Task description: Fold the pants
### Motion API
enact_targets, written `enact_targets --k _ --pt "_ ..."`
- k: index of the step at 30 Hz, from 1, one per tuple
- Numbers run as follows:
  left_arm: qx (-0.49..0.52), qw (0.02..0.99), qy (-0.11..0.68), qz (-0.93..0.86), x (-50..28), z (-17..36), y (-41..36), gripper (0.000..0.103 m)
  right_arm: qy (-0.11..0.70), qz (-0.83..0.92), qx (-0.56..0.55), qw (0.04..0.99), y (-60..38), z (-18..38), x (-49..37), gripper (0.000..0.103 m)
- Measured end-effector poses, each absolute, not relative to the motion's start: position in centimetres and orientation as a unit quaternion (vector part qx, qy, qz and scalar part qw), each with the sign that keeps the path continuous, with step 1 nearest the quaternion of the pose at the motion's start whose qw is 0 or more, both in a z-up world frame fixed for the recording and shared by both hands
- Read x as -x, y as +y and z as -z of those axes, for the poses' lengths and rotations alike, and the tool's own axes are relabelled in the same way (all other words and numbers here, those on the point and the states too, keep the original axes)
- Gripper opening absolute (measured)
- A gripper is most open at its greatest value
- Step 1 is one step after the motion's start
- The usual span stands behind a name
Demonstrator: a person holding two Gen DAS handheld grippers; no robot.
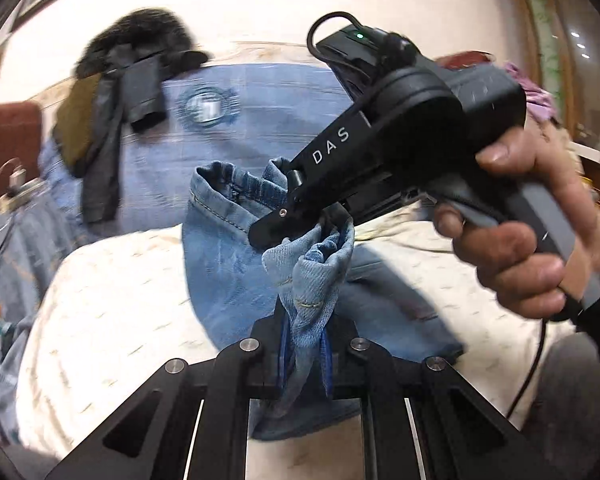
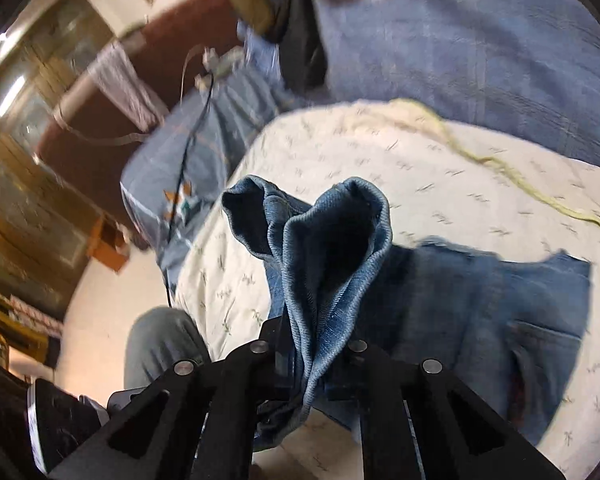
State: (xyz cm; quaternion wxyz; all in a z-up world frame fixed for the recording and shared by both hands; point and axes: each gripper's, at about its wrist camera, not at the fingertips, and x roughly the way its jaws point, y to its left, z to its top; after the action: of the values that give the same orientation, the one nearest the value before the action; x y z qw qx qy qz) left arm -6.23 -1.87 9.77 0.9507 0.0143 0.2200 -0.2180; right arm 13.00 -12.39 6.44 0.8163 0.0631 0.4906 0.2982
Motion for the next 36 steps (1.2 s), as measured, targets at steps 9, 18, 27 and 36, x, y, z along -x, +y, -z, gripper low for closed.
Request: enact_targets --k 9,18,27,36 --pt "-0.045 0.914 0.240 0.324 3.3 -9.5 -8.9 0.013 0.435 -0.273 -0.210 0.832 -25.5 -5.1 -13.5 0.007" --pt "-0.017 0.868 0.317 0.382 1.6 -2.8 -8.3 0.038 0.485 -0.220 -0.300 0.792 -31.0 3.8 -15.1 0.022" --pt "0.080 0.900 0.256 0.343 -1.8 -5.6 -0.1 0.063 0.391 -0.252 -0.258 0.847 -31.0 -1.7 -11.7 0.058" --pt "0.137 0.868 0.354 0.321 -6.2 -1.2 2.6 0.061 0.429 -0.238 -0.191 0.850 -26.8 0.4 -13.3 0.055"
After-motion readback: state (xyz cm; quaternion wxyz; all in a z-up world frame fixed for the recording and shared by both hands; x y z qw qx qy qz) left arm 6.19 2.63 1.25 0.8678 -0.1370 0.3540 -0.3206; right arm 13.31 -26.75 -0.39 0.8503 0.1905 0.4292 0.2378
